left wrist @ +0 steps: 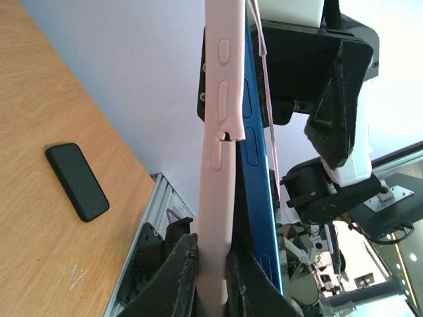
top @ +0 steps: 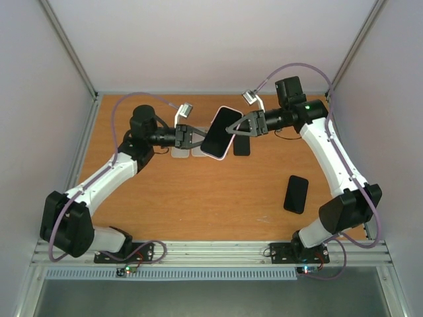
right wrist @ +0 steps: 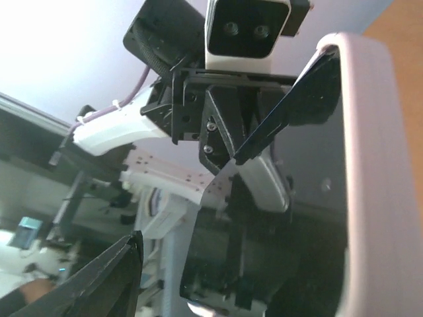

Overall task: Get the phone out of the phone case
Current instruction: Remove the phone case from the phone.

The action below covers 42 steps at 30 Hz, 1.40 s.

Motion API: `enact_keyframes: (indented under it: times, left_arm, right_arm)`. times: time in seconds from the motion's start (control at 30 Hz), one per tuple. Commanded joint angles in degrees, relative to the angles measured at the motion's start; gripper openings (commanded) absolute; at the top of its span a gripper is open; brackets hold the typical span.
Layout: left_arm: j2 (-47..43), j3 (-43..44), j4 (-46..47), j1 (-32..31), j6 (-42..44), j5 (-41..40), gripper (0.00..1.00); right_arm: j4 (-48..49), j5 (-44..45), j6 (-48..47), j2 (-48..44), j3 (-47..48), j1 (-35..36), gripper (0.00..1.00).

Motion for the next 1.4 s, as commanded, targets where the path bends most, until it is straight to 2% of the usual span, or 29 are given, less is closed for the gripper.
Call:
enact_keyframes:
  times: [0.0,0.23,0.47,0.7,0.8,1.03,1.37]
  left_arm:
    - [-1.4,-0.6,1.8,1.9,-1.8,-1.5,0.0]
    - [-1.3,-0.8,-0.7,3.2,-3.6,-4.5,0.0]
    - [-0.7,-0.7,-7.7,4.7,-4.4,-8.7,0.0]
    - [0.8,2.5,-21.1,5.8,-3.4,-15.4,0.0]
    - [1.6,3.2,-23.5,5.9,-4.3,-17.0,0.0]
    - [3.1,3.3,-23.9,6.0,-7.8,-18.0,0.0]
    - [3.6,3.0,-23.7,6.1,-8.8,-18.6,0.0]
  right_arm:
    - [6.2,6.6,2.7,-1.7,0.5,-1.3,0.62]
    - [5.3,24.0,-2.5,-3.4,1.9,-1.8,0.67]
    - [5.9,36.8,-5.8,-4.7,2.5,-0.3,0.65]
    - [3.6,53.6,-14.8,-4.9,4.0,8.2,0.61]
    - [3.2,60.9,-17.9,-4.0,4.9,12.5,0.6]
    - [2.7,70.9,-22.8,-2.4,5.0,22.6,0.59]
    - [5.2,80.9,-26.2,2.3,4.4,32.4,0.56]
